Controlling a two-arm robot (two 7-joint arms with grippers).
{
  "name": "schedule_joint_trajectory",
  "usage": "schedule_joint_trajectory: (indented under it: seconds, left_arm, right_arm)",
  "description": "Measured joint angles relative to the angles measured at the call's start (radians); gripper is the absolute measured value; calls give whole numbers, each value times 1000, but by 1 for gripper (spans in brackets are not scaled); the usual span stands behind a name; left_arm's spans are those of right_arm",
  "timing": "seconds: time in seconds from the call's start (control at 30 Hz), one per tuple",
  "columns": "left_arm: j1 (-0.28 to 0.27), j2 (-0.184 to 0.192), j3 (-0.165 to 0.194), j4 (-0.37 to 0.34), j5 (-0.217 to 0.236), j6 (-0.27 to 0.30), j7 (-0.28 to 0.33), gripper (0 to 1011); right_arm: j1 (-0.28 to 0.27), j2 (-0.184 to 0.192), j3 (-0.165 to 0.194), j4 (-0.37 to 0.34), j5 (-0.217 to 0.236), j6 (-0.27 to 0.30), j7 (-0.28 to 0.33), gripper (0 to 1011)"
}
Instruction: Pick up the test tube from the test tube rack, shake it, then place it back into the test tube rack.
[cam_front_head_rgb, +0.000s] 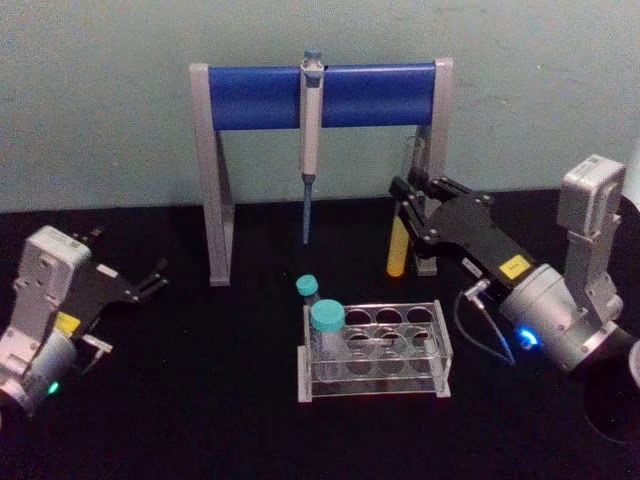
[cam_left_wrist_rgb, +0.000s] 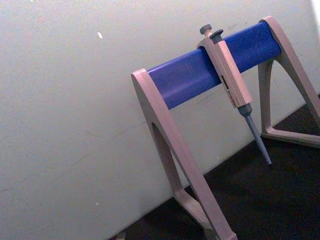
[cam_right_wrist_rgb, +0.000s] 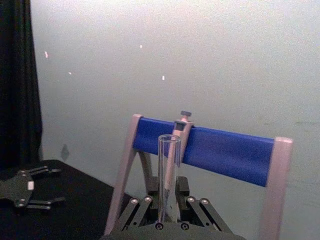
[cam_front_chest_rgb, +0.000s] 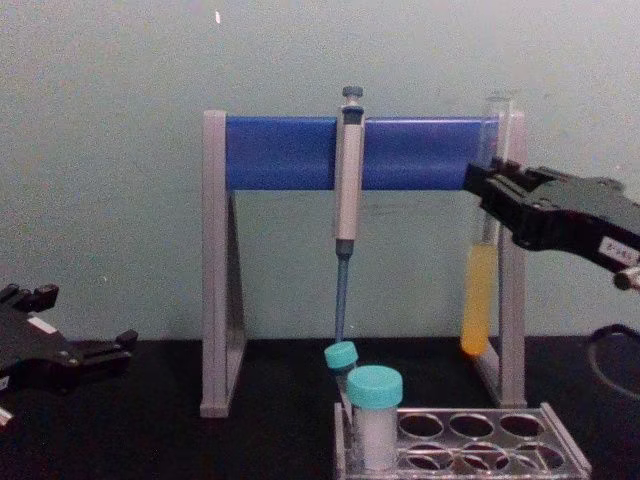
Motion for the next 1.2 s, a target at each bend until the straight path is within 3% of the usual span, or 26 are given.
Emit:
schedule_joint_trajectory:
  seconds: [0.23, 0.43, 0.63, 0.87, 1.2]
  left_arm:
    - [0, 0, 0, 0, 0, 0, 0, 1001]
    - [0, 0, 0, 0, 0, 0, 0, 1001]
    - [0, 0, 0, 0, 0, 0, 0, 1001]
    - [0, 0, 0, 0, 0, 0, 0, 1001]
    - [0, 0, 0, 0, 0, 0, 0, 1001]
  right_arm:
    - [-40, 26, 26, -49, -23, 20, -22, 229]
    - [-100, 63, 41, -125, -29, 74, -24, 228]
    - [-126, 81, 28, -164, 12, 122, 19, 228]
    - [-82, 54, -8, -105, 83, 92, 80, 229]
    - [-4, 3, -37, 5, 96, 3, 87, 229]
